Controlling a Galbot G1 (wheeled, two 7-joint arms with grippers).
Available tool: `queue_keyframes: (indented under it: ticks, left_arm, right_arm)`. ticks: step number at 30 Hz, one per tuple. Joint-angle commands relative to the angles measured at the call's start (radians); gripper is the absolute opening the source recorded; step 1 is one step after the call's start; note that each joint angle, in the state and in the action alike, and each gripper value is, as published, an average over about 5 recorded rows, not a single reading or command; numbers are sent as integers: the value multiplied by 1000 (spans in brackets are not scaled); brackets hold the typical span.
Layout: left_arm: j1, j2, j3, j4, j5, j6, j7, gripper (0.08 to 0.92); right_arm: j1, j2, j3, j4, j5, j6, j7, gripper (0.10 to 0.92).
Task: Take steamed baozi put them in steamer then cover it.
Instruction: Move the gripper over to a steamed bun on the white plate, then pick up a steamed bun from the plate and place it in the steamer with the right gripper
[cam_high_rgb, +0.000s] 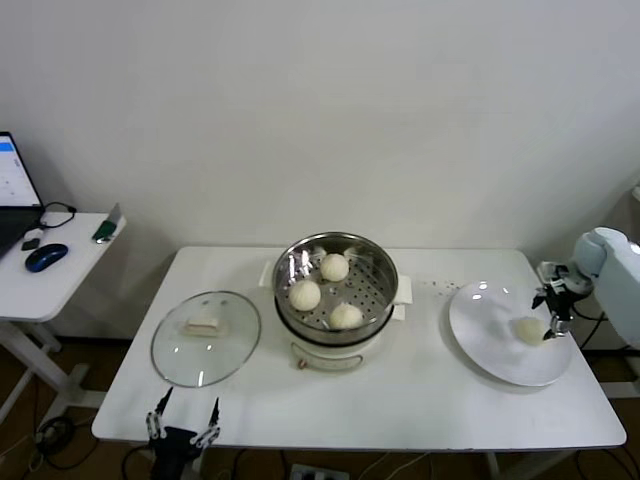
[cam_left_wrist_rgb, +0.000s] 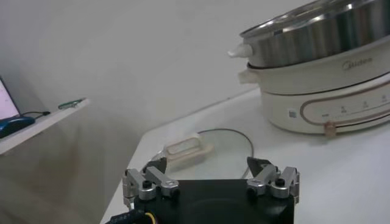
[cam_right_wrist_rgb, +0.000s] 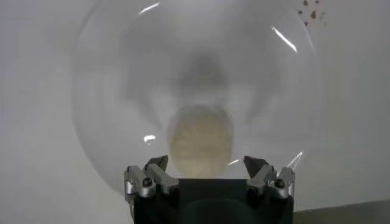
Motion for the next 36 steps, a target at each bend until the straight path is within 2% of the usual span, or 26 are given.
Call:
queue_keyframes:
  ticks: [1, 21, 29, 36]
  left_arm:
    - [-5, -4, 6, 0, 10, 2, 0, 823]
    - [-6, 0, 6, 4, 10, -1, 0, 823]
    - [1, -1, 3, 5, 9, -5, 0, 823]
    - [6, -3, 2, 1, 8, -8, 0, 823]
  right_arm:
    - [-29, 78, 92, -119, -115, 26, -2, 823]
    - [10, 136, 185, -227, -230, 67, 17, 820]
    - [22, 141, 196, -241, -253, 83, 18, 713]
    - [41, 141, 190, -233, -221, 97, 8, 696]
